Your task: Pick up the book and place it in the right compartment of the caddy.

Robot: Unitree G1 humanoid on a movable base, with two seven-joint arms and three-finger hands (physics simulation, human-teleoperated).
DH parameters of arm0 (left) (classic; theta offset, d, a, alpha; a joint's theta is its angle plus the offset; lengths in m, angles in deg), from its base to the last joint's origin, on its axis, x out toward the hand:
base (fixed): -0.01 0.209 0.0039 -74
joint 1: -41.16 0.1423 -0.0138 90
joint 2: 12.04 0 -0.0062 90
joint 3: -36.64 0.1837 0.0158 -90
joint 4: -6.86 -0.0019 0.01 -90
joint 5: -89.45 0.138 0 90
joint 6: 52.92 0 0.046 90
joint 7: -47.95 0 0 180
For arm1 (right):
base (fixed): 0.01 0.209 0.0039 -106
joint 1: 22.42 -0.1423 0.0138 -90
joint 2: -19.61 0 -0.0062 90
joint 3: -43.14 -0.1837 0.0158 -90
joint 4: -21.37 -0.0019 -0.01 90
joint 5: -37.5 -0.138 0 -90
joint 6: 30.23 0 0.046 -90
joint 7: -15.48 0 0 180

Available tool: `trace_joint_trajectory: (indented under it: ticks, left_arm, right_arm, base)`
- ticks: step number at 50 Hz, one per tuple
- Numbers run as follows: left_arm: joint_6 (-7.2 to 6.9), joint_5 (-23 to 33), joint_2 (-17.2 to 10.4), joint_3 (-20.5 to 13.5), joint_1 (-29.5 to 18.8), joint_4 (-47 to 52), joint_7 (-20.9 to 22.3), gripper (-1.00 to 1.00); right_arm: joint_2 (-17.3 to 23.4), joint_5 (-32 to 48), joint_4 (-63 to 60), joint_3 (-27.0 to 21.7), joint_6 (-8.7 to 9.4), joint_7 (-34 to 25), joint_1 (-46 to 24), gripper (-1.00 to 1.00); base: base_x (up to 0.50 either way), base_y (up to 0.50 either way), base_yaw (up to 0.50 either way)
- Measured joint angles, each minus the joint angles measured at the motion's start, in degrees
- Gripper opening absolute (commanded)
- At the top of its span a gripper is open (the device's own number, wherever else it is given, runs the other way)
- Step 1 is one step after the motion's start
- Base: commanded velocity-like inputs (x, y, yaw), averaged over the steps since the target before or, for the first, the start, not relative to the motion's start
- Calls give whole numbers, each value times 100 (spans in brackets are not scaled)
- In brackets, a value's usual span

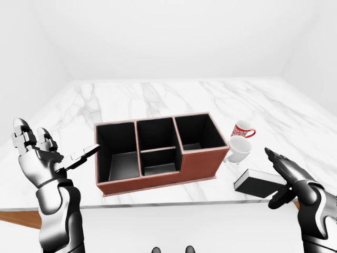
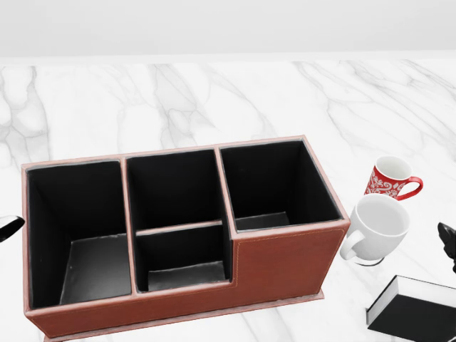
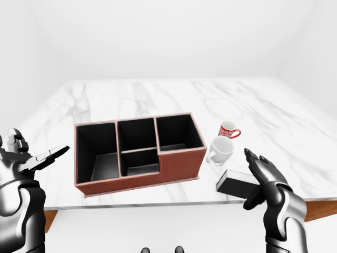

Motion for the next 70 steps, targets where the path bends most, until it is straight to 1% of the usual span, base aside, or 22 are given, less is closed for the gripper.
trace_joint_trajectory:
  ticks: [9,18,34,51,52,53,54,62,70]
  left_arm:
    - [1,2,1,-1,4,5,-3,100]
    - [-2,2,3,-3,6,12,-5,100]
    - [-6,1,-6,2,-10,-1,-15,100]
    - [-5,2,-6,2,-11,-3,-18,100]
    - [-4,2,-6,2,-11,-5,-18,100]
    - [-3,2,-6,2,-11,-5,-18,100]
    - [-2,2,-6,2,-11,-6,-18,100]
    - [-2,2,-6,2,-10,-6,-19,100]
    - [-4,0,-7,0,-9,-2,-19,100]
  right_arm:
    - [146,119,386,131,0,96,-148,100]
    - [292,254,874,381,0,230,-428,100]
    - [513,176,1978,814,0,679,-852,100]
    - [665,99,2590,1034,0,915,-1045,100]
    - [672,91,2605,1041,0,920,-1053,79]
    - [679,86,2623,1046,0,931,-1061,-62]
    - [684,78,2633,1051,0,934,-1068,-100]
    - [725,46,2625,1083,0,818,-1074,-100]
    - [723,66,2610,1081,0,839,-1052,-100]
  base:
    - [0,0,0]
    - [0,0,0]
    - [0,0,0]
    - [0,0,0]
    - [0,0,0]
    - [0,0,0]
    - [0,0,0]
    - [0,0,0]
    - [0,0,0]
